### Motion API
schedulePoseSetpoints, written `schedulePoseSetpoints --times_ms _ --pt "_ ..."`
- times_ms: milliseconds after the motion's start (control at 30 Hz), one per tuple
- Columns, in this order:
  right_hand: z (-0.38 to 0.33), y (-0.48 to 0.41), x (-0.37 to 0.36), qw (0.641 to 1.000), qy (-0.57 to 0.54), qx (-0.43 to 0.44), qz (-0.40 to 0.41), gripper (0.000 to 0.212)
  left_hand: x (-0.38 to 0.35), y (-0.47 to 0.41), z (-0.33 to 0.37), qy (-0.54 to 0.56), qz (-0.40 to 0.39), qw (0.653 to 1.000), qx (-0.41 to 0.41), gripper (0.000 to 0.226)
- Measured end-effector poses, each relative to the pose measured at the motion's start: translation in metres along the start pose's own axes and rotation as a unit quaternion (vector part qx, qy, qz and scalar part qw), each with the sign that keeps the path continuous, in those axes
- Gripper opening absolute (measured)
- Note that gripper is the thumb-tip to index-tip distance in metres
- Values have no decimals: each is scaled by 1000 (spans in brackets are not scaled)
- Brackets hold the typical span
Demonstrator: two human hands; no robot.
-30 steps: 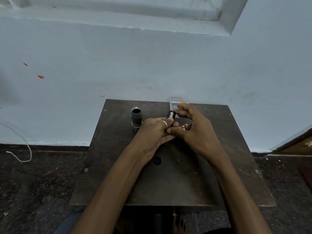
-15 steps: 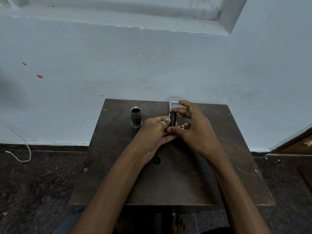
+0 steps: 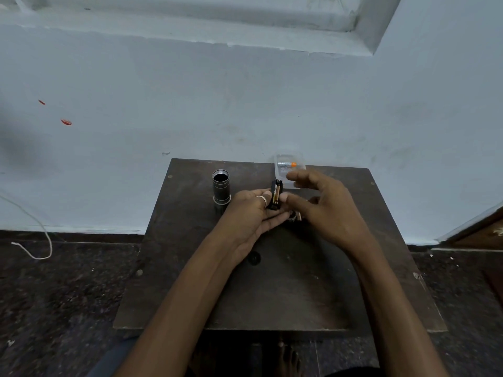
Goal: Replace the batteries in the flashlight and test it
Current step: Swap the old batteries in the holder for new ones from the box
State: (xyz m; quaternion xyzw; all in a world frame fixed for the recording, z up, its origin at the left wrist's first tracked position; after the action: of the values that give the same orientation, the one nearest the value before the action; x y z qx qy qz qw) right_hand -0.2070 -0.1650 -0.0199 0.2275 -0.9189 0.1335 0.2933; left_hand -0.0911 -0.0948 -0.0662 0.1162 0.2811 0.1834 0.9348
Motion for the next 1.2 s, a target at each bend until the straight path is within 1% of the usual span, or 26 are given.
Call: schedulePoseSetpoints --times_ms 67,100,167,267,367,467,567,733,833,900,967,1033,1067,1133,1200 --pt "-1 -9 10 998 32 5 50 26 1 -1 -2 11 14 1000 10 26" --pt "-2 -15 13 996 49 7 75 21 2 -1 -3 15 21 1000 14 24" --pt "-9 -32 13 991 103 19 89 19 2 -1 -4 18 28 999 20 24" --pt "-12 -62 2 978 200 27 50 24 5 -2 -6 23 31 999 25 24" --pt "-8 -87 -7 960 280 -3 2 31 6 -3 -6 27 33 999 28 25" --pt "-6 -97 -17 935 351 -3 -42 27 5 -3 -6 24 29 999 31 23" --pt "-5 -102 -25 910 410 8 -61 27 4 -3 -7 21 27 999 32 23" --pt "-6 -109 -30 883 461 18 -84 22 3 -2 -6 28 24 999 34 23" --pt "-10 -107 -31 884 460 21 -84 22 2 -1 -5 34 21 999 32 23" --pt "-14 -104 -24 895 442 23 -60 24 1 0 -5 37 18 999 33 23" --pt "-18 -97 -9 931 366 17 -14 23 1 0 -4 40 17 998 36 23" --pt "-22 -82 8 969 243 14 38 15 0 1 -4 40 13 998 38 23" --pt "-23 -71 15 981 186 14 57 12 0 1 -4 40 12 998 39 23" --pt "-26 -48 23 990 114 19 81 11 -1 1 -4 39 10 998 39 24" --pt "-26 -28 25 993 72 14 92 15 -1 1 -4 34 11 999 34 25"
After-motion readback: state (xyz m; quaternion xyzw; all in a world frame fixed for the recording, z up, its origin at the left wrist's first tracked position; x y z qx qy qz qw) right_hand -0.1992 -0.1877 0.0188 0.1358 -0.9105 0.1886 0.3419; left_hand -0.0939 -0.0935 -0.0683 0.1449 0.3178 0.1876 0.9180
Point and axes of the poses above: each hand's wrist, its own y-axis away from the middle knuckle, its own x-axis out of the back of the hand, z = x × y, the point moved 7 cm from there along -y, towards the middle knuckle, and after that the axes turned 4 degrees about -x, right-handed, at the moved point
